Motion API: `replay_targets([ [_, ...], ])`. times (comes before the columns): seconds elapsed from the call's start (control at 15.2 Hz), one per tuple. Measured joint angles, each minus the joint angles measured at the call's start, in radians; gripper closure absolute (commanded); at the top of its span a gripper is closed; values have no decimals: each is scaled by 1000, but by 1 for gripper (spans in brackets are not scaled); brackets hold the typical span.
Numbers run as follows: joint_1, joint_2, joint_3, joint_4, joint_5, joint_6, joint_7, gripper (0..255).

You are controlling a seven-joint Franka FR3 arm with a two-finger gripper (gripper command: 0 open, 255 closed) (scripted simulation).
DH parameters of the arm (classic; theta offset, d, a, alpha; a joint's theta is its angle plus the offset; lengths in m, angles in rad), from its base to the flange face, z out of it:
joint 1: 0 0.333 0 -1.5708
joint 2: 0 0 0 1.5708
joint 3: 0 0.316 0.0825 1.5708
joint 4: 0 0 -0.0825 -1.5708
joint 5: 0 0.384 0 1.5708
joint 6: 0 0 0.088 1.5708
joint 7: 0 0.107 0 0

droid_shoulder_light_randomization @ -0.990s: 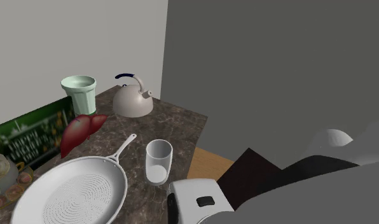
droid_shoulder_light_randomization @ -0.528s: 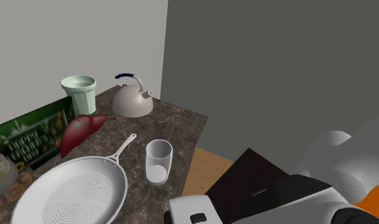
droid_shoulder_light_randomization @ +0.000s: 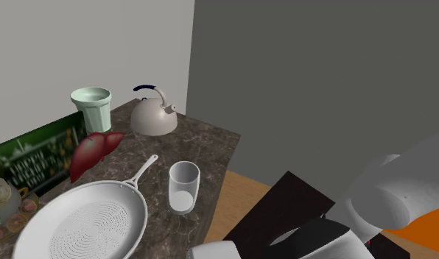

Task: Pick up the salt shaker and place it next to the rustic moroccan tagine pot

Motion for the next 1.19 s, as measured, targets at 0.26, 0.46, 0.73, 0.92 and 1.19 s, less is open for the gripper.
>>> replay_targets([
  [0.26,-24,3,25,-3,-5,11,5,255],
  [0.46,-25,4,26,-3,-5,11,6,0],
  [0.73,-25,4,26,-3,-5,11,6,0],
  [0.92,23,-4,-20,-3,4,-4,0,0],
  [1.19,250,-74,-228,7,82,-107,-53,0],
])
